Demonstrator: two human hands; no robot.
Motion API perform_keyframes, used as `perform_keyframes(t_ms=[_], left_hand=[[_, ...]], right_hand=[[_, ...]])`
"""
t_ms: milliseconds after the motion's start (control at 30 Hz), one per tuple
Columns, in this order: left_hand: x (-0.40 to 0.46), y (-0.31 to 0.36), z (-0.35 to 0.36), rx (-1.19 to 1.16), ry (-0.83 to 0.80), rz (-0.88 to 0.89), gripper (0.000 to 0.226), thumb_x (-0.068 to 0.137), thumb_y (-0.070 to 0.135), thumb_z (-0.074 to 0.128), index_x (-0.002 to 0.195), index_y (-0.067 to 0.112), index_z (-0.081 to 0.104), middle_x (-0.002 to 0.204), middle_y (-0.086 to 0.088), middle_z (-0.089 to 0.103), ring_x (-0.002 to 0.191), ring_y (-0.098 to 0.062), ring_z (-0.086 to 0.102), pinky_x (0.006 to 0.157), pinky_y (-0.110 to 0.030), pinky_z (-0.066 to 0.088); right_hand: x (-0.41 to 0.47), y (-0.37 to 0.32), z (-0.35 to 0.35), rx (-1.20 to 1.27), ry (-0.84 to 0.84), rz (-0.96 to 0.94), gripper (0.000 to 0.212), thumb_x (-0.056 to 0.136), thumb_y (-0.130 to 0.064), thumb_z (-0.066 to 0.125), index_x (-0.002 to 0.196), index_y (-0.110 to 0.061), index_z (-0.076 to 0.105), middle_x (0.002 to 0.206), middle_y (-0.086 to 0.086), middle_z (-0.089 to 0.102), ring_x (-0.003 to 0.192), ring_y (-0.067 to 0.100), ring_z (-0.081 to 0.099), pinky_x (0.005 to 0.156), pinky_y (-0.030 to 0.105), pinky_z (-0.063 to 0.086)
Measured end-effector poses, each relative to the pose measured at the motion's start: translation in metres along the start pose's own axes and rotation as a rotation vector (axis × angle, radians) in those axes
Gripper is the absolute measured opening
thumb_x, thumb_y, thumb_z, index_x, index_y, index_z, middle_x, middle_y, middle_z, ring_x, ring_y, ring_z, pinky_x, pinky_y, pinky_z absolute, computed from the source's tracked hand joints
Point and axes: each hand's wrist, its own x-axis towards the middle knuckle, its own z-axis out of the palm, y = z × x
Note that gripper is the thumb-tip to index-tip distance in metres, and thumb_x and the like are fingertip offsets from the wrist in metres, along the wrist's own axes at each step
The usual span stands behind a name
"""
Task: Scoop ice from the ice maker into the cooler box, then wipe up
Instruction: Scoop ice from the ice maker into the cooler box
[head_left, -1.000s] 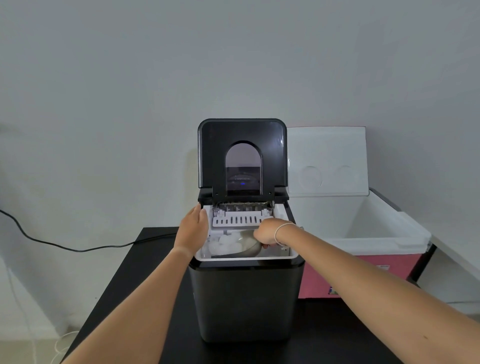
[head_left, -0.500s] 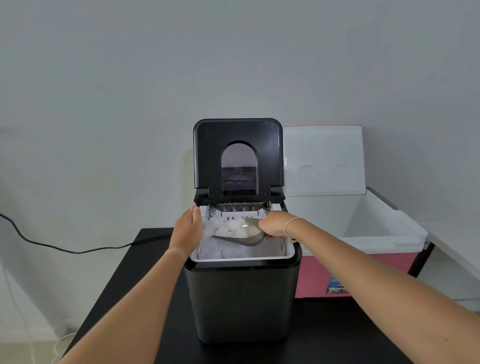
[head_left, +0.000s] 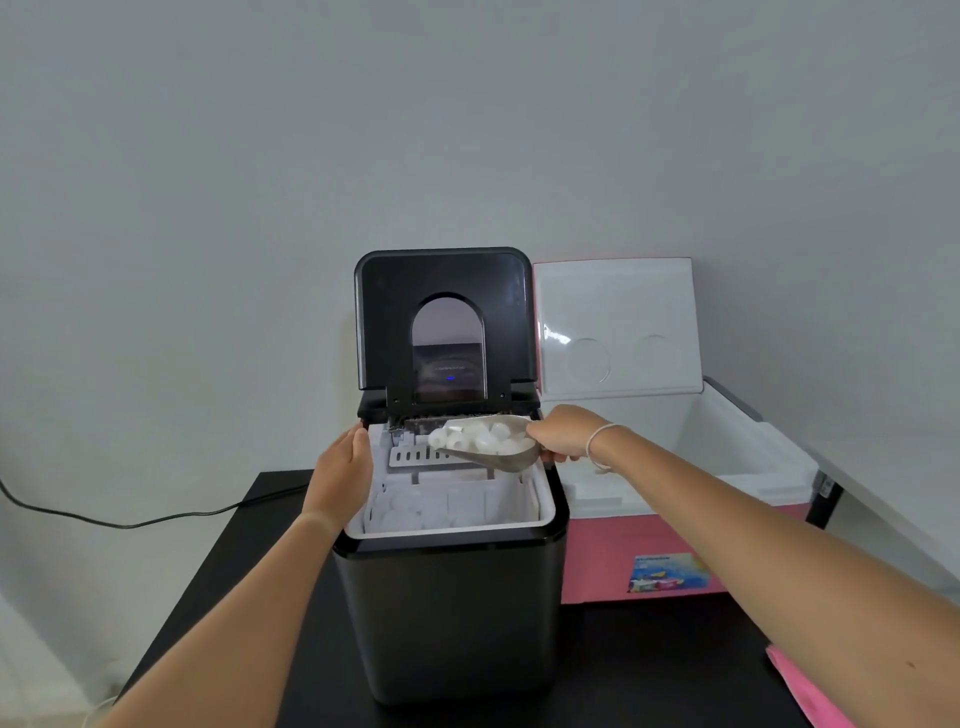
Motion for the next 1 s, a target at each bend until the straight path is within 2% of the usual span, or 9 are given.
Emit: perform_keyframes(t_ms=[33,100,367,433,533,633,767,900,1000], left_hand=[[0.001,0.0,0.0,0.018,0.0,-0.004,0.043,0.101,0.022,0.025,0.138,0.008,0.044,0.139,-0.006,0.049,0.131,-0.022,0.041,0.109,-0.029,0.027],[0.003,-0.003,0.001,0.026,0.001,0.009,0.044,0.101,0.022,0.025,0.14,0.008,0.041,0.145,-0.009,0.044,0.136,-0.023,0.036,0.111,-0.03,0.023],[0.01,-0.011,0.004,0.054,0.013,-0.01,0.045,0.1,0.025,0.026,0.133,0.006,0.05,0.137,-0.012,0.052,0.129,-0.027,0.043,0.111,-0.038,0.029],[0.011,-0.011,0.004,0.075,0.016,-0.015,0.046,0.099,0.026,0.025,0.128,0.004,0.053,0.132,-0.015,0.055,0.125,-0.029,0.047,0.109,-0.041,0.031],[0.01,-0.009,0.004,0.106,0.025,-0.008,0.045,0.1,0.024,0.025,0.13,0.005,0.052,0.134,-0.015,0.054,0.126,-0.03,0.045,0.109,-0.04,0.03],[0.008,-0.005,0.006,0.133,0.032,-0.002,0.044,0.1,0.022,0.025,0.132,0.006,0.051,0.138,-0.014,0.051,0.128,-0.03,0.043,0.11,-0.039,0.029],[0.009,-0.005,0.006,0.166,0.034,-0.006,0.045,0.1,0.023,0.025,0.131,0.005,0.052,0.136,-0.015,0.053,0.126,-0.031,0.045,0.108,-0.039,0.03],[0.009,-0.003,0.006,0.201,0.039,0.0,0.045,0.1,0.023,0.025,0.133,0.006,0.05,0.139,-0.014,0.051,0.128,-0.03,0.043,0.109,-0.037,0.029],[0.009,-0.002,0.007,0.229,0.039,0.004,0.045,0.1,0.022,0.025,0.134,0.006,0.05,0.139,-0.014,0.05,0.128,-0.031,0.043,0.108,-0.037,0.029]], right_hand=[[0.0,0.006,-0.006,0.0,0.023,0.011,0.036,0.09,-0.018,0.042,0.055,-0.012,0.051,0.056,0.001,0.05,0.053,0.014,0.041,0.053,0.025,0.032],[0.003,0.018,-0.02,0.024,0.069,0.029,0.035,0.09,-0.02,0.043,0.058,-0.012,0.052,0.057,0.0,0.052,0.054,0.014,0.042,0.053,0.025,0.032],[0.013,0.075,-0.078,0.083,0.236,0.136,0.03,0.087,-0.016,0.044,0.06,-0.011,0.054,0.059,0.0,0.057,0.053,0.014,0.044,0.051,0.024,0.032],[0.014,0.087,-0.087,0.083,0.262,0.179,0.03,0.088,-0.016,0.044,0.061,-0.01,0.053,0.058,0.001,0.055,0.053,0.015,0.043,0.051,0.025,0.031],[0.019,0.109,-0.089,0.108,0.253,0.257,0.026,0.088,-0.016,0.045,0.066,-0.007,0.055,0.062,0.004,0.056,0.056,0.018,0.044,0.052,0.025,0.031],[0.023,0.126,-0.079,0.097,0.235,0.317,0.022,0.085,-0.021,0.046,0.072,-0.008,0.058,0.074,0.008,0.061,0.067,0.023,0.048,0.065,0.029,0.035],[0.032,0.143,-0.064,-0.067,0.233,0.427,0.032,0.088,-0.03,0.047,0.061,-0.012,0.052,0.066,0.004,0.055,0.072,0.024,0.051,0.08,0.034,0.036],[0.044,0.154,-0.049,-0.235,0.247,0.453,0.032,0.095,-0.034,0.039,0.077,-0.014,0.055,0.079,0.003,0.056,0.084,0.025,0.049,0.101,0.038,0.029],[0.052,0.158,-0.039,-0.42,0.3,0.4,0.039,0.097,-0.035,0.038,0.065,-0.017,0.052,0.066,-0.001,0.054,0.078,0.022,0.052,0.101,0.036,0.028]])
